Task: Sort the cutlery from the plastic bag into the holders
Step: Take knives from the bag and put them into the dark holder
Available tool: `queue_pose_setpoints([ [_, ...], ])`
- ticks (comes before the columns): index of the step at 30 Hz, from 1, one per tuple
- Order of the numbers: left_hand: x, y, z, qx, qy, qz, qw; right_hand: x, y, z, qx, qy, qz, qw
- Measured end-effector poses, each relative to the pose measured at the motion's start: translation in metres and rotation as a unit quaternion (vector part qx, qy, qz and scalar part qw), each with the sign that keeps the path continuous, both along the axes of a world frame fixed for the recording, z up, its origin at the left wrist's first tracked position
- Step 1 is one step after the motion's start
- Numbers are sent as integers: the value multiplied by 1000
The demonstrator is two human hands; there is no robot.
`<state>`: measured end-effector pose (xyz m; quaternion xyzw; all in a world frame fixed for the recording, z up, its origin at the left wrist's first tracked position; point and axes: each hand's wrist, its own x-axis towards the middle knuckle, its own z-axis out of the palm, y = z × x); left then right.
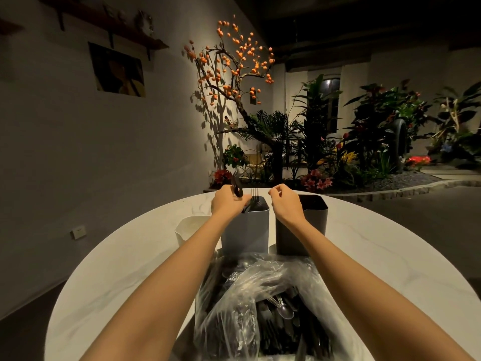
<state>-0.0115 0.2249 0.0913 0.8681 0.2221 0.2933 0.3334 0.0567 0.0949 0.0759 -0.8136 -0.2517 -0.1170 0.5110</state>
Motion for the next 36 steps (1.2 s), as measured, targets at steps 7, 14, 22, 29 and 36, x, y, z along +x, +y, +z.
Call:
queue_pose_setpoints([
  [7, -10, -6, 0, 52, -107, -69, 991, 0, 0, -2, -2, -3, 2, 1000],
  [14, -17, -14, -5, 194, -152, -83, 966, -5, -3, -3, -4, 0, 2, 1000],
  [22, -5, -12, -12, 169, -85, -91, 978, -16, -1, -3, 54, -24, 29, 998],
  [29, -4, -2, -13, 147, -73, -109, 980, -16, 4, 4, 90, -34, 15, 995],
  [36, -11, 0, -17, 129, -171, -112, 970, -5, 10, 6, -5, -55, -61, 997],
])
